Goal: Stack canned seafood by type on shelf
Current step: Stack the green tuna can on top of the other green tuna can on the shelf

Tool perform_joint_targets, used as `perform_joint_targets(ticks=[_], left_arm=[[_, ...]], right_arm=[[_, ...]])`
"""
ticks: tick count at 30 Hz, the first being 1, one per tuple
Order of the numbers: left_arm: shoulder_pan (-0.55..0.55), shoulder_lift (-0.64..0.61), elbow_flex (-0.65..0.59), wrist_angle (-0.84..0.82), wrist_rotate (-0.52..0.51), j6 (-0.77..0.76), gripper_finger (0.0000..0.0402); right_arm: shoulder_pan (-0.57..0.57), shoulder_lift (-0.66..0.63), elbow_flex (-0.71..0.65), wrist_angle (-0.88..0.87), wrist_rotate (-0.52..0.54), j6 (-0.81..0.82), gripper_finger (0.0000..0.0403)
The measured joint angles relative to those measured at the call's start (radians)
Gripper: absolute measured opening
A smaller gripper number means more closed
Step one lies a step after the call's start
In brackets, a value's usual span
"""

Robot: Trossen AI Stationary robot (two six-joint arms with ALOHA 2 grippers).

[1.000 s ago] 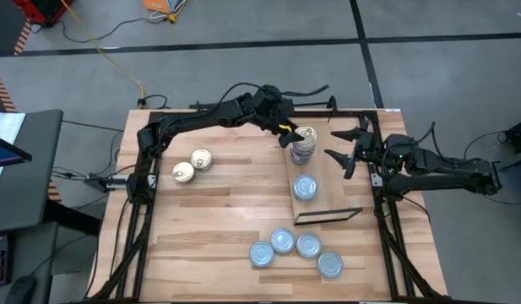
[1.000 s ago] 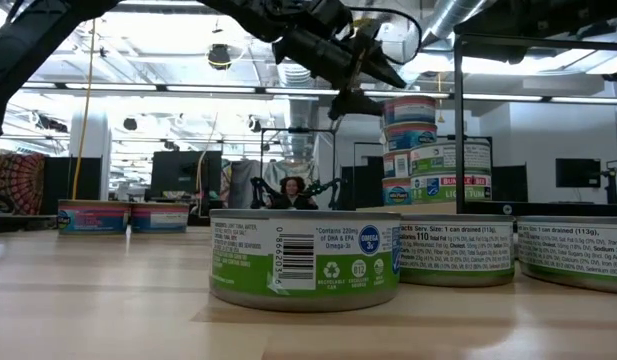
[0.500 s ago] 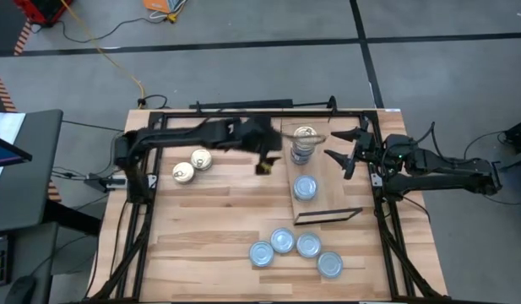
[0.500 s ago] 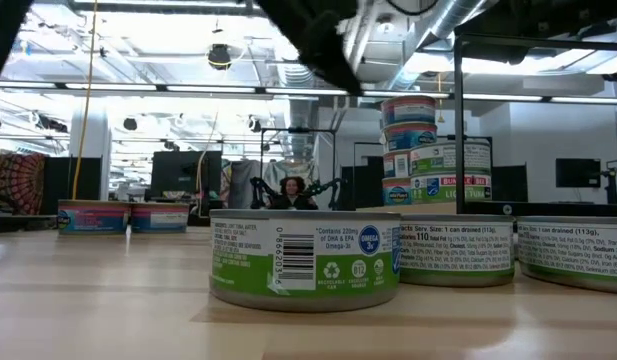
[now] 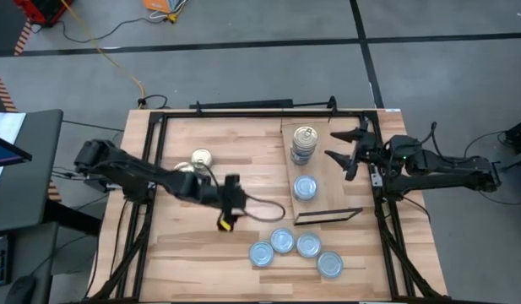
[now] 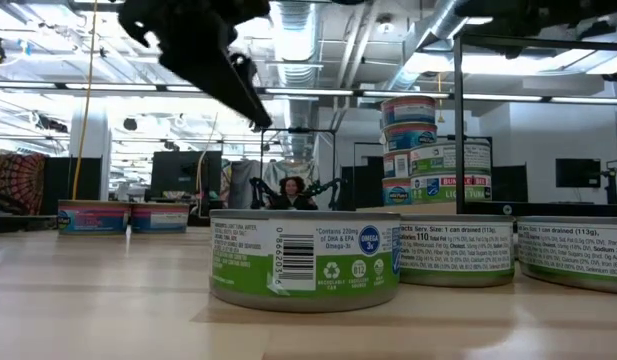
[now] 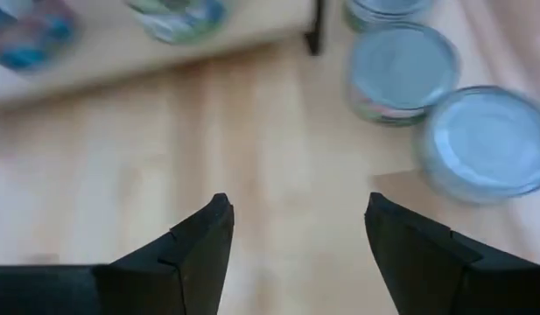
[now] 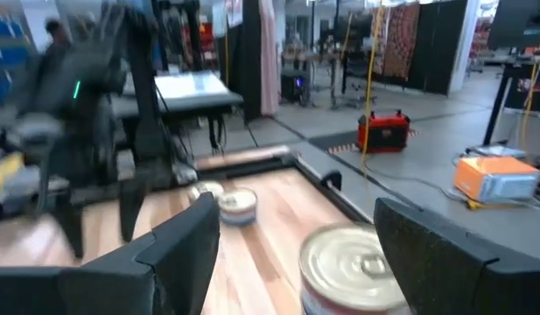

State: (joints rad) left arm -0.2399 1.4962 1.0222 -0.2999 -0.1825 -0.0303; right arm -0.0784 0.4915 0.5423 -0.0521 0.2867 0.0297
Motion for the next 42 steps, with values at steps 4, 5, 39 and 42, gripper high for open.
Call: perform_joint_targets(ticks=[4, 5, 39, 42], left_arm=[[-0.073, 0.072, 0.0, 0.023, 0.03, -0.187, 0.0234], [-0.083, 0.092, 0.001, 0.039, 0.049, -0.229, 0.0231], [-0.1, 0.407, 0.207, -0.061, 0.111, -0.386, 0.0081], [-0.08, 0.407, 0.195, -0.075, 0.122, -0.372, 0.0035]], right_arm=[[-0.001, 0.011, 0.0, 0.093, 0.0, 0.037, 0.0326], [-0.001, 0.015, 0.0, 0.119, 0.001, 0.046, 0.0326], [0.034, 0.122, 0.0, 0.24, 0.007, 0.044, 0.0326], [0.041, 0.122, 0.0, 0.243, 0.007, 0.041, 0.0326]])
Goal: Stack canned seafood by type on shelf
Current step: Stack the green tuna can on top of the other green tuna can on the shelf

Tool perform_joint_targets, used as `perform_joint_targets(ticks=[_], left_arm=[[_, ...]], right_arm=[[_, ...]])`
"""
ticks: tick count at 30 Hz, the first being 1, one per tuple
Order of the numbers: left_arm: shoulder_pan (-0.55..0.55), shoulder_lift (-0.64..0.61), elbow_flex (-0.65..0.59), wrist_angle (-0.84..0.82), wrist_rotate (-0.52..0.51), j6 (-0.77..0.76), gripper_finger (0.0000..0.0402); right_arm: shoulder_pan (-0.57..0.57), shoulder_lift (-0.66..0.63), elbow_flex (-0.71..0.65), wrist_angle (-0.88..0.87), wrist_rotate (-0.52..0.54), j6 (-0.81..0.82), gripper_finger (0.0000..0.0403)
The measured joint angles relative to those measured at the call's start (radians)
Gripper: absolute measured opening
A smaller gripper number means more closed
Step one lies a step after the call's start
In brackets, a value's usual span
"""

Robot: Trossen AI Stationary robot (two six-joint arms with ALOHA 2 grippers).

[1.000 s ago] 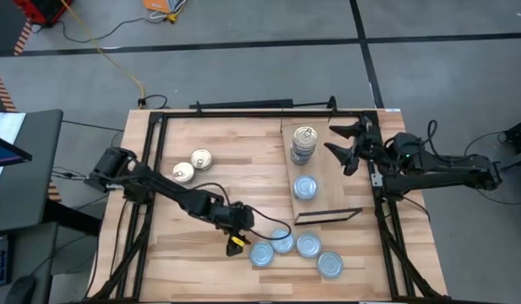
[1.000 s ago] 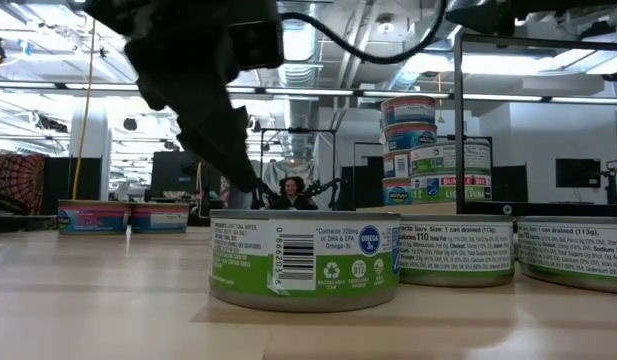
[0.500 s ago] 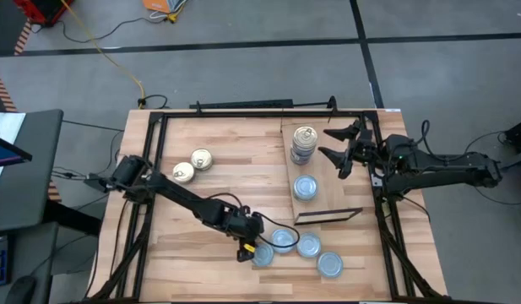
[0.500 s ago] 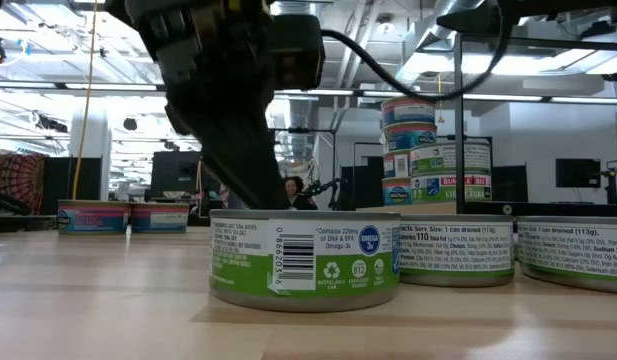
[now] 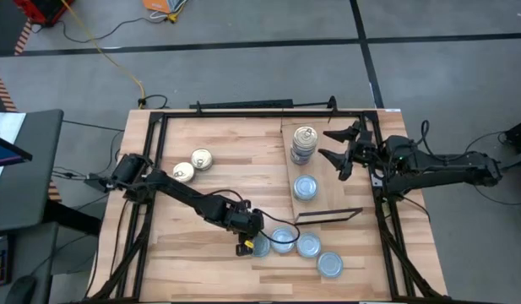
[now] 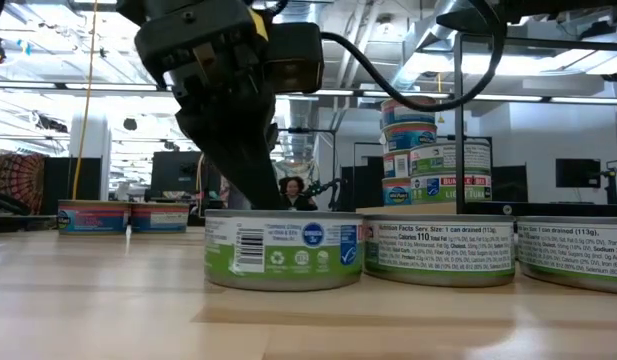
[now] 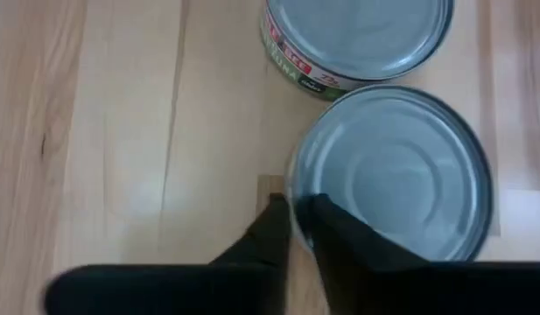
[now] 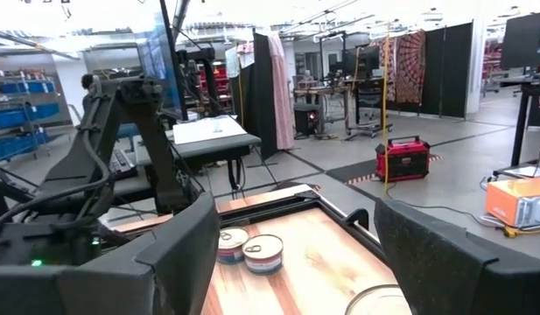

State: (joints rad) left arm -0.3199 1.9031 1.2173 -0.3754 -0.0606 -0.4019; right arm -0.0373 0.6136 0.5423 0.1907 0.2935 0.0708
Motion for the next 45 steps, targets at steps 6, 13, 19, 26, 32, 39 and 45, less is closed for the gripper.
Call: perform_joint_targets(ticks=[6, 13, 19, 26, 32, 39, 45], left_arm=[[0.056, 0.002, -0.006, -0.025, 0.071, 0.038, 0.0002], [0.149, 0.004, -0.008, -0.031, 0.19, 0.085, 0.0001], [0.221, -0.009, -0.009, -0.045, 0.204, 0.129, 0.0], [0.307, -0.036, -0.011, -0.085, 0.296, 0.158, 0.0], [0.398, -0.034, -0.019, -0.119, 0.501, 0.21, 0.0], [0.481, -0.034, -0.033, -0.135, 0.641, 0.325, 0.0], [0.535, -0.035, -0.033, -0.164, 0.712, 0.403, 0.0]], right_arm=[[0.018, 0.0, 0.0, 0.006, 0.0, -0.004, 0.0326], [0.038, 0.0, 0.0, 0.012, 0.0, -0.012, 0.0326], [0.059, 0.0, 0.0, 0.012, 0.0, -0.019, 0.0326], [0.071, 0.0, 0.0, 0.012, 0.0, -0.019, 0.0326], [0.071, 0.002, 0.0, 0.012, 0.0, -0.011, 0.0326], [0.071, 0.003, 0.0, 0.012, 0.0, -0.015, 0.0326], [0.071, 0.003, 0.0, 0.012, 0.0, -0.016, 0.0326]])
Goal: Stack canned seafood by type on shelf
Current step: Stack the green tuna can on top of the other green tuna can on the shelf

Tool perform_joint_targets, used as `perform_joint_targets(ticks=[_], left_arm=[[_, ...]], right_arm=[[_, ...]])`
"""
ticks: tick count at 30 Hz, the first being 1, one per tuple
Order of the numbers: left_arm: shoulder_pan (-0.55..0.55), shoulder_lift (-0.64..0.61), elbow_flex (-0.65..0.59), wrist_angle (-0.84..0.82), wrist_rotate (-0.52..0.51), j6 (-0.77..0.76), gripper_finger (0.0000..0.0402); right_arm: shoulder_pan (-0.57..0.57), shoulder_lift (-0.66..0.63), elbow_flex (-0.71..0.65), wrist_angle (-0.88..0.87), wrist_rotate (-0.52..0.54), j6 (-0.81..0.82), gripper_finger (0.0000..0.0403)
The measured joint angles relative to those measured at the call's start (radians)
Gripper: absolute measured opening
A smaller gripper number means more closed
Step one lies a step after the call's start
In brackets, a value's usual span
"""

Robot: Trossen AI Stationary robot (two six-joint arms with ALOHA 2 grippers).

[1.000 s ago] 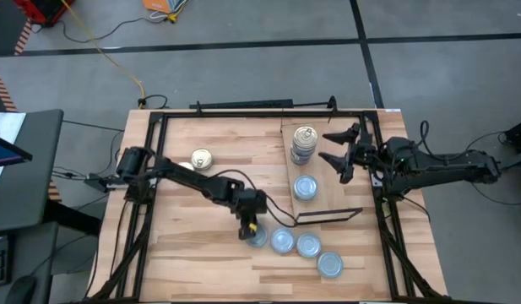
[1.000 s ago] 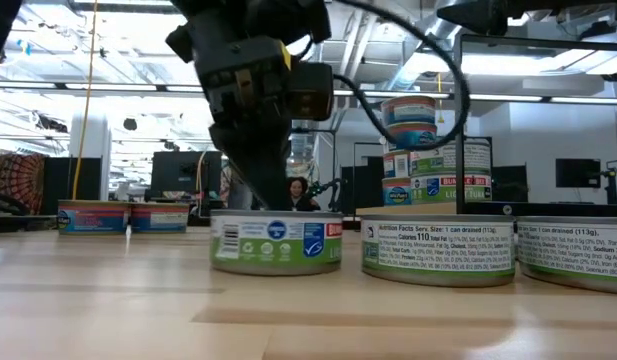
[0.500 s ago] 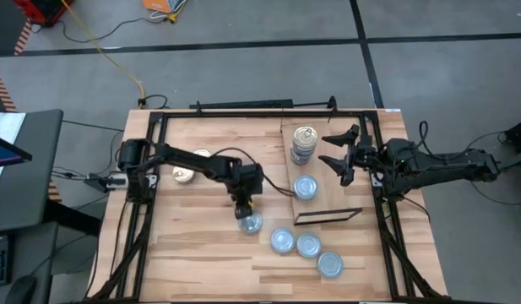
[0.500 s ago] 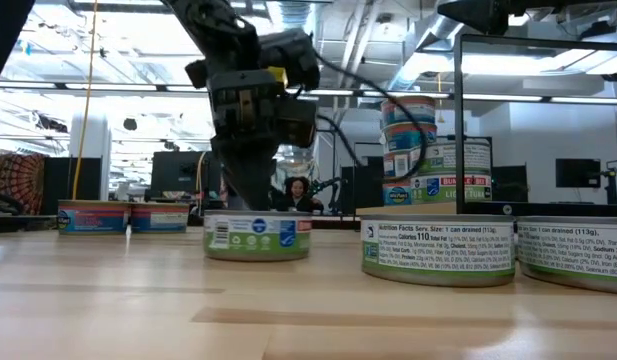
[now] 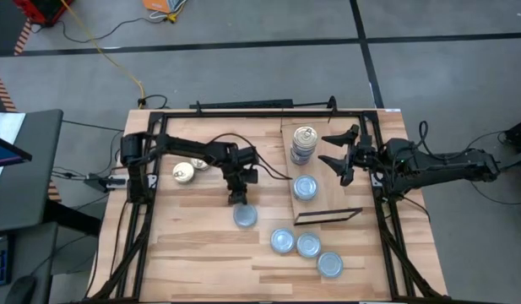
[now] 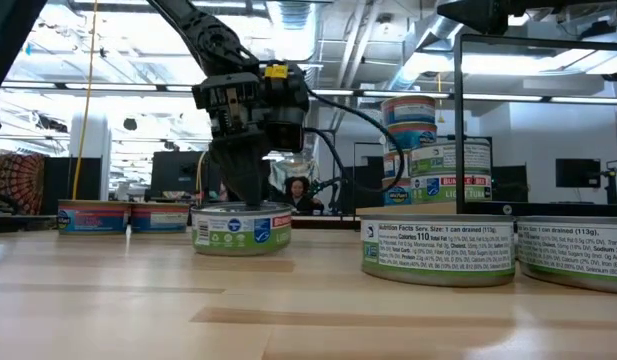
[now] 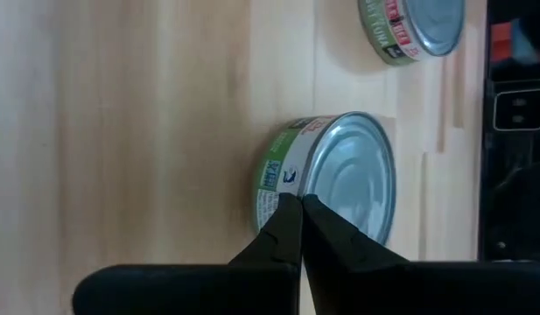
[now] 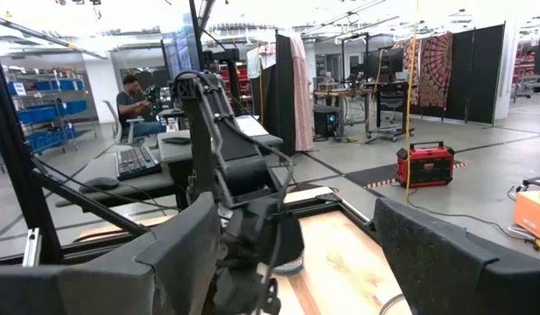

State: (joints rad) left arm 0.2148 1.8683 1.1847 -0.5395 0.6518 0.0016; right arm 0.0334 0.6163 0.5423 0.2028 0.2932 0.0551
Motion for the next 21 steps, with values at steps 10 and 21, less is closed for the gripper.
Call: perform_joint_targets(ticks=[10, 21], left_arm=[[0.06, -0.002, 0.002, -0.071, 0.013, 0.073, 0.0], [0.098, -0.011, 0.008, -0.11, -0.236, 0.119, 0.0]], right_arm=[[0.0, 0.0, 0.0, 0.0, 0.0, -0.003, 0.0326], [0.0, 0.0, 0.0, 0.001, 0.0, -0.003, 0.0326]])
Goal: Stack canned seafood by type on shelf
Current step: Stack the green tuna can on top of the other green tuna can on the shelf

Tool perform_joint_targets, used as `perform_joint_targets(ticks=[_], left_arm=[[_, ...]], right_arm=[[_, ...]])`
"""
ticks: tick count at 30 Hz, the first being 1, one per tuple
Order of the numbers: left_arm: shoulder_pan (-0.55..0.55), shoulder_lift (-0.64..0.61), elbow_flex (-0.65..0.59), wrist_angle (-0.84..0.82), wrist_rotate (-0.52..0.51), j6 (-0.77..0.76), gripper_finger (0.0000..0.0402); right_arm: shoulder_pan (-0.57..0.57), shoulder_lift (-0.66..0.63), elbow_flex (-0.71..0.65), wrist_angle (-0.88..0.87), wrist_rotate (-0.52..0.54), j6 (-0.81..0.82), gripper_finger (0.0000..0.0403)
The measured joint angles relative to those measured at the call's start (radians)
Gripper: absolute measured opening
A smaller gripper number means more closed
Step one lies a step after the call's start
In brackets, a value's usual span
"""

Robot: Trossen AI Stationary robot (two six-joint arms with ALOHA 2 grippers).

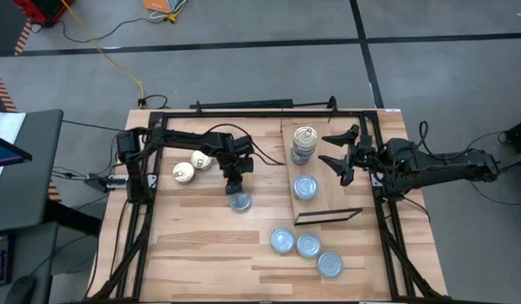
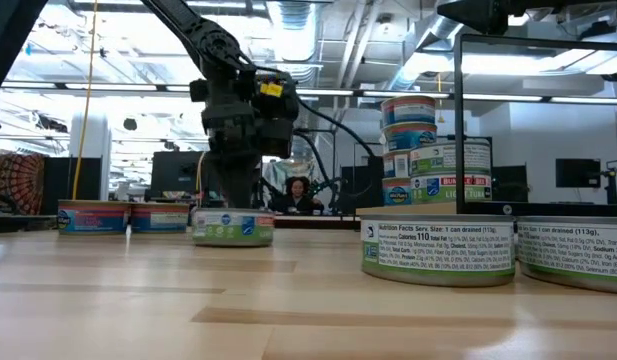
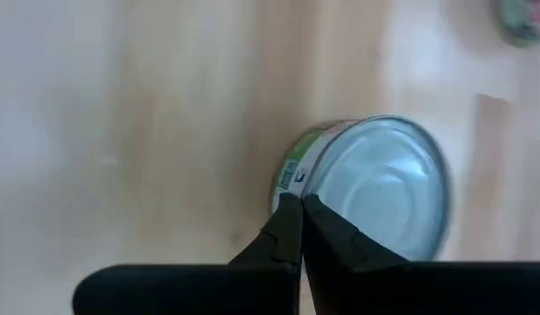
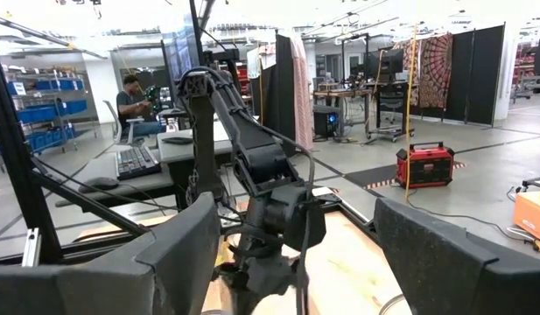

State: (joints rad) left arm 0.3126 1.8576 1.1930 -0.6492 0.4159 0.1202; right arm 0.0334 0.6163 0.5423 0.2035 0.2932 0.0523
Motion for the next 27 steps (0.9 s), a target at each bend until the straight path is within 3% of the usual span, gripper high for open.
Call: perform_joint_targets(ticks=[8, 11, 14, 22, 27], left_arm=[[-0.004, 0.006, -0.005, -0.009, -0.288, -0.004, 0.0], [-0.004, 0.007, -0.004, -0.013, -0.274, -0.012, 0.0], [-0.008, -0.016, 0.007, -0.049, -0.328, -0.027, 0.0], [-0.11, -0.156, 0.013, -0.095, -0.671, 0.023, 0.0001], [-0.188, -0.22, 0.013, -0.084, -0.71, -0.037, 0.0043]], right_arm=[[0.0, 0.0, 0.0, 0.001, 0.0, 0.0, 0.0326], [0.0, 0.0, 0.0, 0.001, 0.0, 0.0, 0.0326], [0.0, 0.001, 0.0, 0.0, 0.0, 0.0, 0.0326], [0.0, 0.014, 0.001, 0.014, 0.0, 0.0, 0.0326], [0.0, 0.026, 0.001, 0.021, 0.0, -0.001, 0.0326]])
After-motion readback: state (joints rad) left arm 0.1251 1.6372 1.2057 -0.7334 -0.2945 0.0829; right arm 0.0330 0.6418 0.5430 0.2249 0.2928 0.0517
